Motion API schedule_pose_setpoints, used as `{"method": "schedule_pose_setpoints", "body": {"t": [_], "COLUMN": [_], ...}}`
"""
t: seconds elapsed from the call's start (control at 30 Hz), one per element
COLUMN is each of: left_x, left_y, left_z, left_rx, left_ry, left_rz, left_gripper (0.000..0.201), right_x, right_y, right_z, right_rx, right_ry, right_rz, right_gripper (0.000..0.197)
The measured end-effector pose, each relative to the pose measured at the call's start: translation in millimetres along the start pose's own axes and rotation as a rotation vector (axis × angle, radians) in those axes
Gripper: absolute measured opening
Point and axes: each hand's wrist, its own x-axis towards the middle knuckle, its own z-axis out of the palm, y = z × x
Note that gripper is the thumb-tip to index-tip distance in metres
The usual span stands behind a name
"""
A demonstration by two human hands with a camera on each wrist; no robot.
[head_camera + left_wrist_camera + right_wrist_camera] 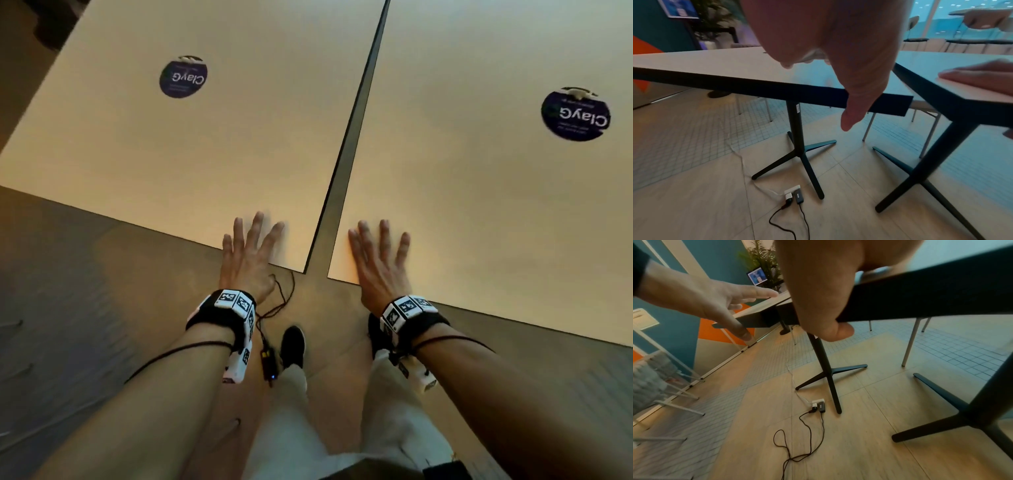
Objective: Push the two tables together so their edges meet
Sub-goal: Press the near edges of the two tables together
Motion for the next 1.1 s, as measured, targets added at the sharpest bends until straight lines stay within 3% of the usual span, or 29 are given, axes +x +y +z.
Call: {"method": "schedule_pose_setpoints", "body": {"t": [0.2, 0.4, 0.63, 1.1], "left_x": [36.1, 62.3, 60.7, 59.9], "left_y": [-34.5, -41.9, -40.8, -37.9], "left_z": [16.1, 29.3, 29.9, 27.8], "left_rx": [0.115, 0.182, 0.176, 0.141], "left_ry": [0.08, 0.181, 0.177, 0.204], "left_rz": [0.292, 0.501, 0.539, 0.515], "left_gripper": [0.127, 0.142, 0.132, 0.131], "right_x": [9.7, 11.7, 14.8, 38.9], "right_y": [-27.8, -30.3, -34.1, -62.3], "right_z": [5.1, 4.5, 6.1, 4.3], "right_rx": [0.01, 0.0, -0.019, 0.006], "right_ry": [0.031, 0.039, 0.057, 0.112], "right_rz": [0.157, 0.18, 0.21, 0.205], "right_gripper": [0.105, 0.108, 0.108, 0.108]}}
